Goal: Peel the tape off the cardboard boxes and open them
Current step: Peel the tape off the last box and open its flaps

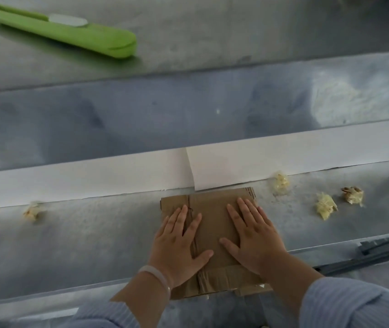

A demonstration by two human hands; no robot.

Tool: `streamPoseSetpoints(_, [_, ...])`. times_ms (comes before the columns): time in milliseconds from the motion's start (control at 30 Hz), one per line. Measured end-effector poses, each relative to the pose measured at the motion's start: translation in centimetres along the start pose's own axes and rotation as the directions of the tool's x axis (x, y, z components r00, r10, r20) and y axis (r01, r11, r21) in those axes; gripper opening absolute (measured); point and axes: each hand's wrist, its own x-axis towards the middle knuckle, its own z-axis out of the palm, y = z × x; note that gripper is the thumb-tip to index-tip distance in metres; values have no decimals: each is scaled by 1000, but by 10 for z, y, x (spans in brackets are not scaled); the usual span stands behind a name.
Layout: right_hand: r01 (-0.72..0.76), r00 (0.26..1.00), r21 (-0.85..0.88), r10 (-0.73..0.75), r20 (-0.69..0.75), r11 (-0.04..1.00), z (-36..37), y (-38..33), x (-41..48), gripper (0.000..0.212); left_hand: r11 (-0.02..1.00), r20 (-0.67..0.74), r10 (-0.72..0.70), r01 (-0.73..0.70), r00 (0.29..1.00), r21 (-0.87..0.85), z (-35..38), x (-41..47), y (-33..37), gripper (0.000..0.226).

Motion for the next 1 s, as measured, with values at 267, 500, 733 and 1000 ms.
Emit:
streamPoseSetpoints(267, [-2,999,10,2,-43,1000,0,0,5,93,996,-21,-63,64,998,56,-7,8,12,108])
streamPoseSetpoints(500, [5,1000,3,-5,-10,1000,2,2,12,97,998,25,-42,41,999,46,-7,16,5,102])
streamPoseSetpoints(733, [-20,996,35,24,-90,999,-5,2,27,90,994,-36,-64,67,997,90,-8,26,2,75])
streamPoseSetpoints(1000, [27,999,-17,-28,-39,999,3,5,20,100,998,18,-26,24,1000,59,-2,18,1,98])
